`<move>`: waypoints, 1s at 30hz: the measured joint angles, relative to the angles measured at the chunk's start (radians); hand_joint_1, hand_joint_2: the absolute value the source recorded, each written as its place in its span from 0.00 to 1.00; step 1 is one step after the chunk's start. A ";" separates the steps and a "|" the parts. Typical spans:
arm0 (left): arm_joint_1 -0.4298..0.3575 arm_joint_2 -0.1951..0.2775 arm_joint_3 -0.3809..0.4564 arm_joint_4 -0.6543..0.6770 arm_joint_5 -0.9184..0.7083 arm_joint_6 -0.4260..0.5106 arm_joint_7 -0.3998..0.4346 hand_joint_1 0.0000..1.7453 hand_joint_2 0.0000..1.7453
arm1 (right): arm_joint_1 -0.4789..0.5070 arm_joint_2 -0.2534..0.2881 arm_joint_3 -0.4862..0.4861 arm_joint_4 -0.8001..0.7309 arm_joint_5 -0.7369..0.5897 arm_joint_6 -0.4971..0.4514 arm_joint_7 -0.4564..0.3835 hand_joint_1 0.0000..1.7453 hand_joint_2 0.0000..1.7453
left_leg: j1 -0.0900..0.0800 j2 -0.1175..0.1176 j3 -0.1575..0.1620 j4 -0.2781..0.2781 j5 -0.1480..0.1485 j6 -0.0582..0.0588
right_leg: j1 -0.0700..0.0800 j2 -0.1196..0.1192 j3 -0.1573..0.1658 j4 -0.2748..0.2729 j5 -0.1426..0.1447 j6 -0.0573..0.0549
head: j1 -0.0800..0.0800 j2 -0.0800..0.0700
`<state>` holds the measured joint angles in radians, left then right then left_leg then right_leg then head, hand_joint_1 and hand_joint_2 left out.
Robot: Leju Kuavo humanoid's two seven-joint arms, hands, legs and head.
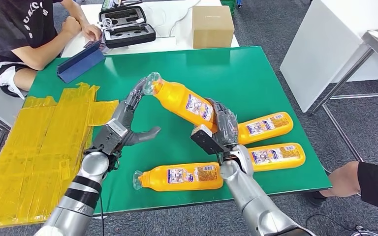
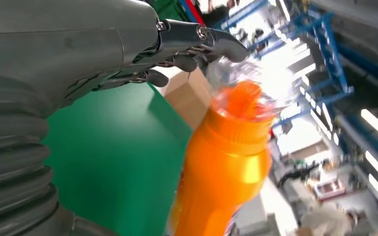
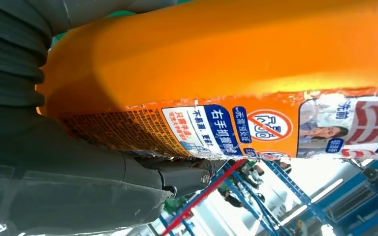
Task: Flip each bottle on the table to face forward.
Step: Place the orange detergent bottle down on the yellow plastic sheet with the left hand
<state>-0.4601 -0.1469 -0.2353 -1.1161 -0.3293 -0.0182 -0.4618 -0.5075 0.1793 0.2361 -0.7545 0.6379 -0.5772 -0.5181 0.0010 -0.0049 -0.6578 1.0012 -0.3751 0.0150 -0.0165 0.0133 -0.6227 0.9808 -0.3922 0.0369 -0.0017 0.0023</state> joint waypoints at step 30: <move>-0.105 -0.004 0.004 0.159 0.385 -0.316 0.011 0.00 1.00 | 0.038 0.108 0.027 0.005 0.024 -0.001 -0.045 1.00 1.00 | 0.000 0.000 -0.002 0.000 0.000 0.000 | 0.000 0.000 -0.001 0.000 0.000 0.000 | 0.000 0.000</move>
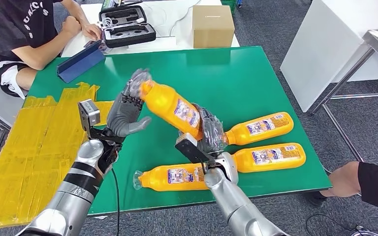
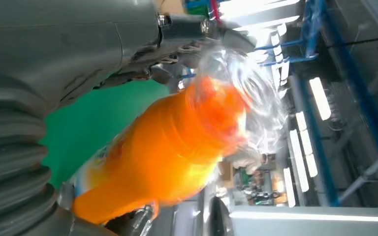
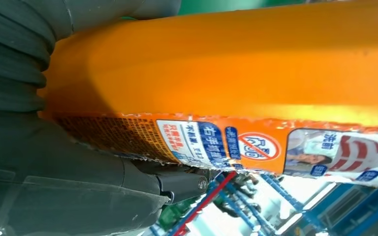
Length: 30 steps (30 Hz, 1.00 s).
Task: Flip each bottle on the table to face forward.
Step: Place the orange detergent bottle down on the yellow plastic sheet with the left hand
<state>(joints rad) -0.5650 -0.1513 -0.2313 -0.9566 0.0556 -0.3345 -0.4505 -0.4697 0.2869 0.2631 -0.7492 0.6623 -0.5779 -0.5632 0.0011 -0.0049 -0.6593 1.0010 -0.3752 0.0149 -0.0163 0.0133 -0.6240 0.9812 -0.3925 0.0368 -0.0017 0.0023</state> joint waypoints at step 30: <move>0.033 -0.016 -0.026 0.002 0.097 0.080 -0.004 1.00 1.00 | -0.036 0.035 0.078 0.088 -0.022 -0.018 -0.019 1.00 1.00 | 0.000 0.000 -0.002 0.000 0.000 0.000 | 0.000 0.000 -0.002 0.000 0.000 0.000 | 0.000 0.000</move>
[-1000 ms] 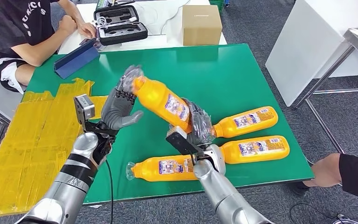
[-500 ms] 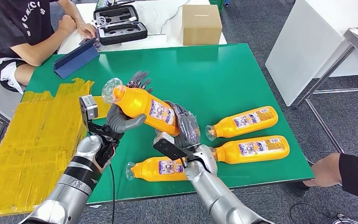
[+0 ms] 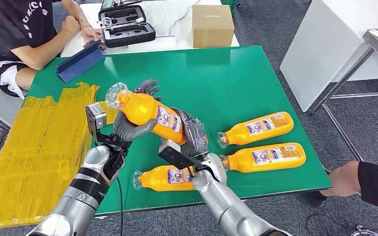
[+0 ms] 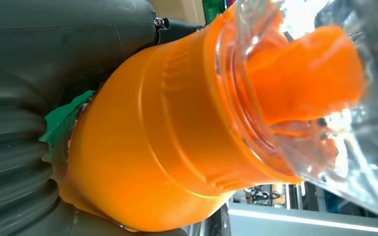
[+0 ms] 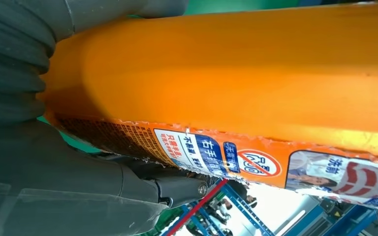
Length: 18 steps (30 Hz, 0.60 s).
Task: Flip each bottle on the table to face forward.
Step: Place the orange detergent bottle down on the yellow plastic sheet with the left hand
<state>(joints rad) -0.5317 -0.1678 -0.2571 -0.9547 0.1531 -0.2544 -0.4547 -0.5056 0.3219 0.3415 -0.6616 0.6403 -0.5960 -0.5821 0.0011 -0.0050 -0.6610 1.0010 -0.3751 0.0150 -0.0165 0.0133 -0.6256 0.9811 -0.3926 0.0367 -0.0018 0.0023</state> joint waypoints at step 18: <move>0.032 0.001 0.077 -0.135 -0.110 0.297 -0.014 1.00 1.00 | 0.062 -0.001 0.036 -0.117 -0.090 0.099 -0.017 0.00 1.00 | 0.000 0.001 0.000 0.000 0.000 0.000 | 0.000 0.000 -0.001 0.000 0.000 0.000 | 0.000 0.000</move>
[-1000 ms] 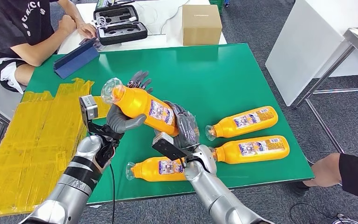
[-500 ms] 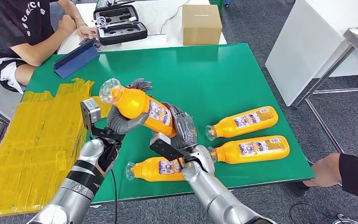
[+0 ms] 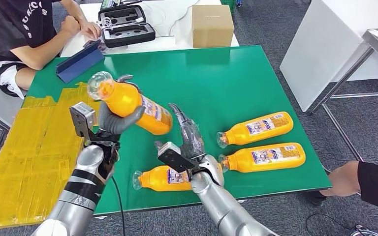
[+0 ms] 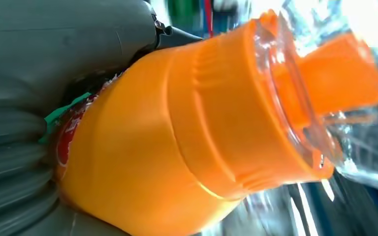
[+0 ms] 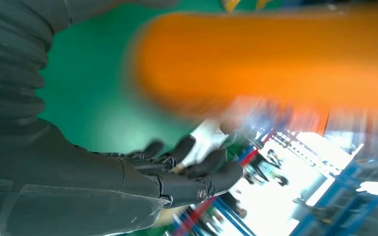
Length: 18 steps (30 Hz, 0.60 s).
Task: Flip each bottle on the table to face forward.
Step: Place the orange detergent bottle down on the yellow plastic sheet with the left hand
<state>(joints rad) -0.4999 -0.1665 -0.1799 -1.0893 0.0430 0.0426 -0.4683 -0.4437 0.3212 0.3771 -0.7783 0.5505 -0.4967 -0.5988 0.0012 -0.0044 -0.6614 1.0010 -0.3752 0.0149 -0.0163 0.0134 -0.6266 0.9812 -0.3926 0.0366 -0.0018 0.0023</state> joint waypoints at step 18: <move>-0.313 0.168 0.022 0.282 -1.220 0.490 0.399 1.00 1.00 | 0.193 -0.070 0.074 -0.563 -0.120 0.185 0.018 0.00 1.00 | 0.000 0.001 0.000 0.000 0.001 -0.001 | 0.000 0.000 -0.001 0.001 0.000 0.000 | 0.000 0.000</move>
<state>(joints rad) -0.8130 0.0010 -0.1577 -0.8072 -1.1772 0.5326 -0.0689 -0.2503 0.2510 0.4510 -1.3410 0.4300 -0.3114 -0.5804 0.0015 -0.0034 -0.6614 1.0010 -0.3744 0.0144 -0.0162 0.0135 -0.6272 0.9817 -0.3923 0.0365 -0.0014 0.0023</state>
